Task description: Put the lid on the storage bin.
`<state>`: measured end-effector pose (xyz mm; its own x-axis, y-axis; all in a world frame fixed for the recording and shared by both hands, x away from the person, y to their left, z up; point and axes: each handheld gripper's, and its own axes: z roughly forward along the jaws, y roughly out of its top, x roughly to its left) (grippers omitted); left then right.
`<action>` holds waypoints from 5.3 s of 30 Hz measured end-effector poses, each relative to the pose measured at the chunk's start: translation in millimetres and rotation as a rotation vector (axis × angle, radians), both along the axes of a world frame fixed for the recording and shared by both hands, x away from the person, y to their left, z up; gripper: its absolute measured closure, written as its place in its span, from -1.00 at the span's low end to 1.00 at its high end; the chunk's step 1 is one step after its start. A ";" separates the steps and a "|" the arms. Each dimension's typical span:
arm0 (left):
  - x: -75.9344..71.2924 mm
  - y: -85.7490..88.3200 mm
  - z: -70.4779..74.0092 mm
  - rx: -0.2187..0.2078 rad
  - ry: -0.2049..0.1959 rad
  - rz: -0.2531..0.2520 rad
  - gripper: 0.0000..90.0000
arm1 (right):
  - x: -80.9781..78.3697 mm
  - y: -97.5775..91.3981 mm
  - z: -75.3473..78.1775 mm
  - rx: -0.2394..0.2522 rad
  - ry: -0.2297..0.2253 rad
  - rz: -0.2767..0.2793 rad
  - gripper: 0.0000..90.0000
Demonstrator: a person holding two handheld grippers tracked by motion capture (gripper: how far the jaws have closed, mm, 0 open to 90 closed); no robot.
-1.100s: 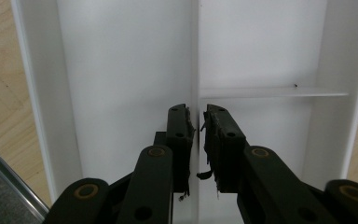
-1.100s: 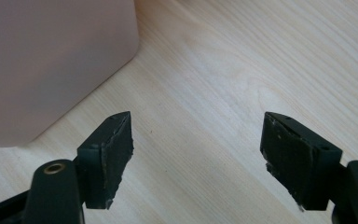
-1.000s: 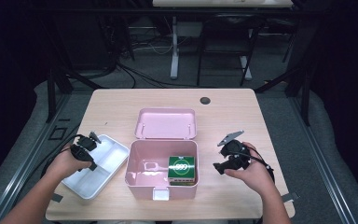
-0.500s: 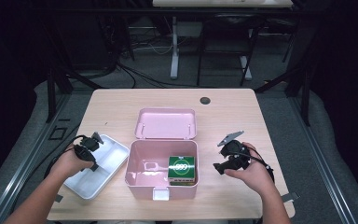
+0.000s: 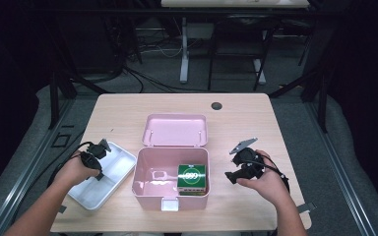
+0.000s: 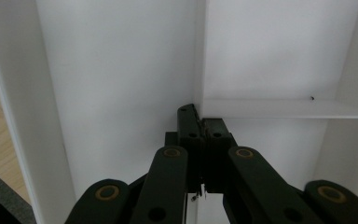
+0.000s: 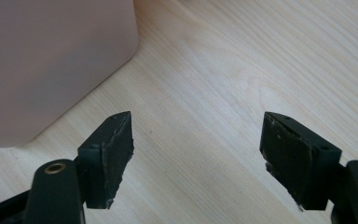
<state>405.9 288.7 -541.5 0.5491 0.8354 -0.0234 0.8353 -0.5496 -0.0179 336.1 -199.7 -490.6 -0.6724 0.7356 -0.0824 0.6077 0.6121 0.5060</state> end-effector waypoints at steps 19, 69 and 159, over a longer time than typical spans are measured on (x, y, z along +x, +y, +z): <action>-1.8 10.7 40.6 -0.027 -0.031 0.008 0.98 | 0.8 -0.6 -1.1 -0.015 0.011 -0.002 -0.43; -25.2 -54.1 150.1 -0.010 -0.123 -0.326 0.98 | 1.8 -2.2 -5.2 -0.016 0.022 -0.008 -0.43; -46.4 -236.9 104.1 -0.057 -0.088 -0.977 0.96 | 7.8 -6.8 -17.9 0.012 0.042 -0.039 -0.34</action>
